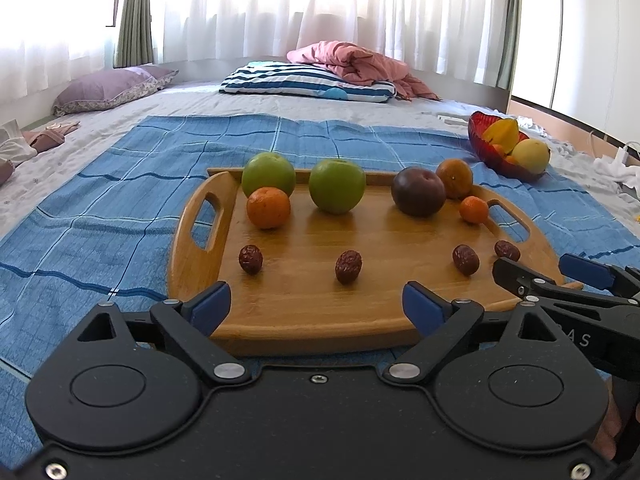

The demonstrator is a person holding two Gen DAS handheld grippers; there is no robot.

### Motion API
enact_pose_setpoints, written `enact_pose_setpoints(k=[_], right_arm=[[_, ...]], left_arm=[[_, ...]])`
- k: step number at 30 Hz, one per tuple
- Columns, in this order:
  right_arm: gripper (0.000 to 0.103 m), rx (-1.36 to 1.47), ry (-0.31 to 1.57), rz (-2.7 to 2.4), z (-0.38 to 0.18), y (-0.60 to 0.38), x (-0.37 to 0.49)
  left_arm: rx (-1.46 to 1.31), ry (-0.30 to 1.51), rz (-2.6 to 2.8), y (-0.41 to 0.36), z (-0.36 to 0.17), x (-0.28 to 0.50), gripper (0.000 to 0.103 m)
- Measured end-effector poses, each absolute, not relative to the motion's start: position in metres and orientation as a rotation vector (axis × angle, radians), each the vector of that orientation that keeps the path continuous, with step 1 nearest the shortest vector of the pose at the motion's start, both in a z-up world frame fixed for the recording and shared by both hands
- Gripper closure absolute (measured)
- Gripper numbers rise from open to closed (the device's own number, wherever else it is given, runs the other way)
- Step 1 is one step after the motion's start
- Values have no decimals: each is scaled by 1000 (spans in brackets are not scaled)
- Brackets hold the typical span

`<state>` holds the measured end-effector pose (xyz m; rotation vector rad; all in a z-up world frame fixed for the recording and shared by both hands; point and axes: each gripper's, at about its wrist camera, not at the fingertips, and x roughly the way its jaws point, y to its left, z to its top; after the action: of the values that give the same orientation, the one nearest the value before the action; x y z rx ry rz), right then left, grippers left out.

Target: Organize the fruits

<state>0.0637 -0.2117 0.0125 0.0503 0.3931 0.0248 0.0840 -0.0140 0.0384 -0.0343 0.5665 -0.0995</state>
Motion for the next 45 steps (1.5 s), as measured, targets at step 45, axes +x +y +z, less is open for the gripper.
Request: enact_pose_setpoints(k=[45], right_arm=[[0,34,548,31,-12,-210,62]], left_arm=[[-25,688,-46,-7,6,78,0]])
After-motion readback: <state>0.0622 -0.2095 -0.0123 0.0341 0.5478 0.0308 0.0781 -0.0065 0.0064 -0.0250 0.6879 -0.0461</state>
